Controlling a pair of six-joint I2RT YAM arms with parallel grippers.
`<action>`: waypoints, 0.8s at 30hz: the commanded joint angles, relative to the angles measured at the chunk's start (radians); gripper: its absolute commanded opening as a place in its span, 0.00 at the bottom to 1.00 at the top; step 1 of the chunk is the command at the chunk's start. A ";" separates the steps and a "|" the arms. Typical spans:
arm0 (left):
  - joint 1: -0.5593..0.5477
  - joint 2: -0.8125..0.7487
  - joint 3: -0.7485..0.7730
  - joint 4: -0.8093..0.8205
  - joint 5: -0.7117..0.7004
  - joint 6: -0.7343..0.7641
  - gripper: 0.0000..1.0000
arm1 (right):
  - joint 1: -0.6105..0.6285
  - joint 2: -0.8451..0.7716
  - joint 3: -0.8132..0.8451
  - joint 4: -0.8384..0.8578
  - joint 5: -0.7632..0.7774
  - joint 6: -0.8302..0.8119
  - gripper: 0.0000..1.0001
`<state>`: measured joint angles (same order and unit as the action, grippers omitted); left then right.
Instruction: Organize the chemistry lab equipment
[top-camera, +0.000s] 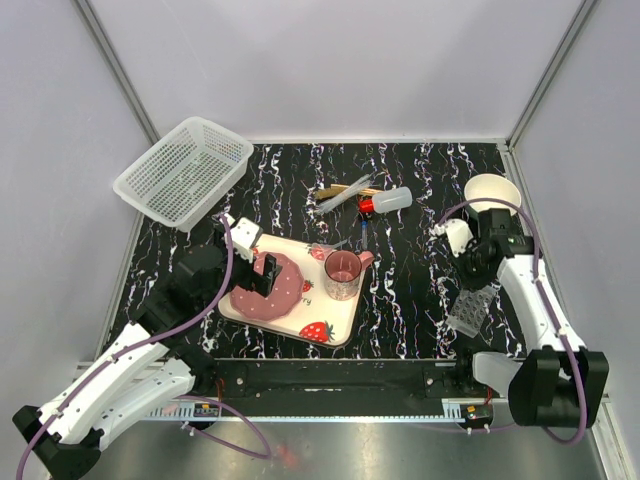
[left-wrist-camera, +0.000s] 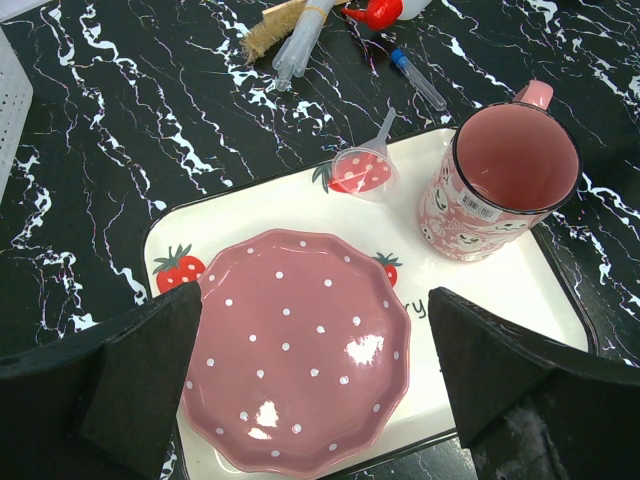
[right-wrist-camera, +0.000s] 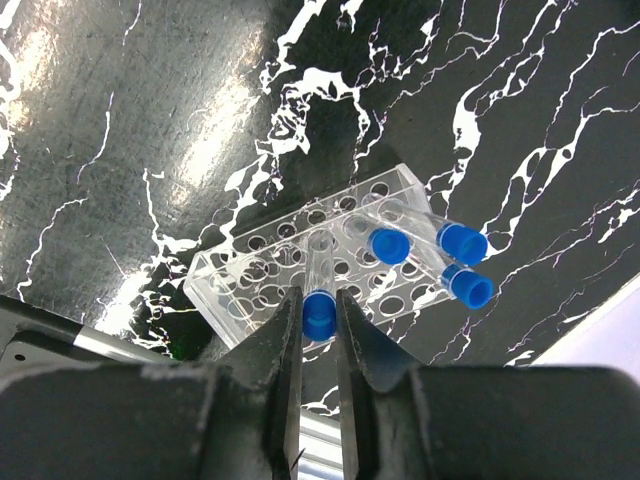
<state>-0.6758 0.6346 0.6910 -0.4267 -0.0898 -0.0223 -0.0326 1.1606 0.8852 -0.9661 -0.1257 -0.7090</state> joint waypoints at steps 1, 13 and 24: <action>0.005 -0.015 0.004 0.013 0.010 0.013 0.99 | 0.007 -0.070 -0.074 0.084 -0.032 0.000 0.14; 0.004 -0.016 0.004 0.013 0.009 0.013 0.99 | -0.001 -0.117 -0.140 0.112 -0.058 -0.009 0.22; 0.004 -0.012 0.004 0.011 0.010 0.013 0.99 | -0.029 -0.160 -0.138 0.066 -0.058 -0.021 0.27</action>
<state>-0.6758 0.6346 0.6910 -0.4267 -0.0898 -0.0223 -0.0525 1.0264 0.7456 -0.8768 -0.1600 -0.7208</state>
